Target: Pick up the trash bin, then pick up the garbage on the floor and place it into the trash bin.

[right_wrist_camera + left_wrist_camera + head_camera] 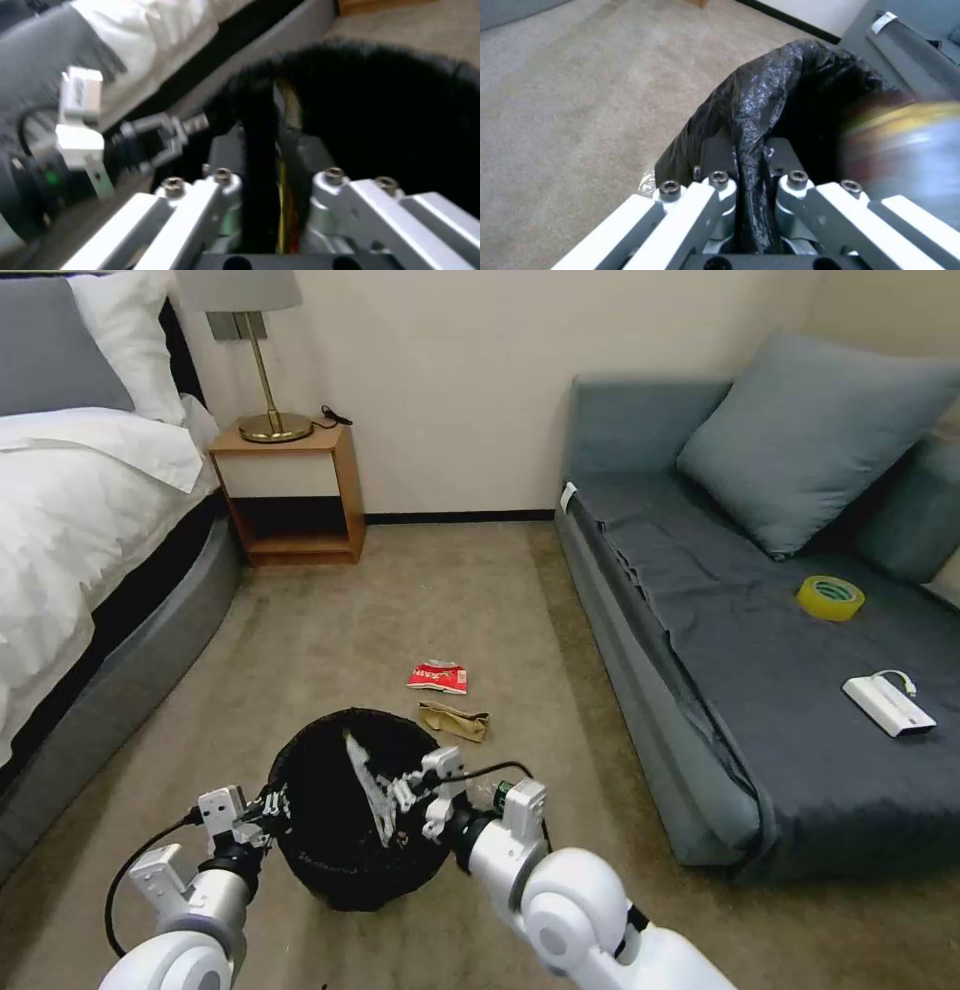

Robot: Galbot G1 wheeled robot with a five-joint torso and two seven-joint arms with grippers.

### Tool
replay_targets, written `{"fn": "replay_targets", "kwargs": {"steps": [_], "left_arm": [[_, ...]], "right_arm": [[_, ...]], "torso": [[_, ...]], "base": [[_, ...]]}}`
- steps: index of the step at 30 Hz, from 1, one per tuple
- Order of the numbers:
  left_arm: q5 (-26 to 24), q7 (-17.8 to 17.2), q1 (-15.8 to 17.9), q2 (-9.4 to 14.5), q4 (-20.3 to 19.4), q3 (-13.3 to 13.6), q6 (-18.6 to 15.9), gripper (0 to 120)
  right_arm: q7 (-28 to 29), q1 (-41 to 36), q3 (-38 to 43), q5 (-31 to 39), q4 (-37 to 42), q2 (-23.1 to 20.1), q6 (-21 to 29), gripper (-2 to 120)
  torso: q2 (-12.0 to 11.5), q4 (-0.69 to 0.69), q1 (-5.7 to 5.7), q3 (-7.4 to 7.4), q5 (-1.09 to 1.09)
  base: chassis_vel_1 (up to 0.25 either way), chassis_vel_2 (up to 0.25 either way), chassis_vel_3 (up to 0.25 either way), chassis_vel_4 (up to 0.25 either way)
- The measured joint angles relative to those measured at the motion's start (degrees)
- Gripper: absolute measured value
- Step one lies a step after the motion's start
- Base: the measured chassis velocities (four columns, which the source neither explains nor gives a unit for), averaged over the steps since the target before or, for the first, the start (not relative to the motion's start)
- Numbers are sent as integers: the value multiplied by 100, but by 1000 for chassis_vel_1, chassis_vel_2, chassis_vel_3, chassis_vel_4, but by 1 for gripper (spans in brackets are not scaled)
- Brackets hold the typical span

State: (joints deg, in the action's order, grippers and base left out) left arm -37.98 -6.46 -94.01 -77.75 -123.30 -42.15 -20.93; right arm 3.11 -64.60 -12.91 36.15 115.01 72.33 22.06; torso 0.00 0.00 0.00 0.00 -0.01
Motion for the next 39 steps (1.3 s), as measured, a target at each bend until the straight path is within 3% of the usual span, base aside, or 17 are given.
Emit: {"fn": "replay_targets", "kwargs": {"steps": [13,21,27,31,39], "left_arm": [[-197,125,203,401,378,-226,125,4],[-209,102,319,608,513,-376,130,4],[-213,145,294,650,540,-451,149,4],[-179,259,151,643,544,-625,241,4],[-91,356,23,635,569,-851,286,4]], "right_arm": [[2,295,228,-285,-422,117,-121,65],[229,676,883,432,-692,68,-133,95],[65,901,1155,341,-1183,20,-176,100],[-261,1247,1152,-204,-2359,17,-275,100],[-782,1812,869,-639,-3518,64,-191,100]], "torso": [[0,0,0,0,1],[0,0,0,0,1],[0,0,0,0,2],[0,0,0,0,2],[0,0,0,0,2]], "base": [[0,0,0,0],[0,0,0,0],[0,0,0,0],[0,0,0,0],[0,0,0,0]]}}
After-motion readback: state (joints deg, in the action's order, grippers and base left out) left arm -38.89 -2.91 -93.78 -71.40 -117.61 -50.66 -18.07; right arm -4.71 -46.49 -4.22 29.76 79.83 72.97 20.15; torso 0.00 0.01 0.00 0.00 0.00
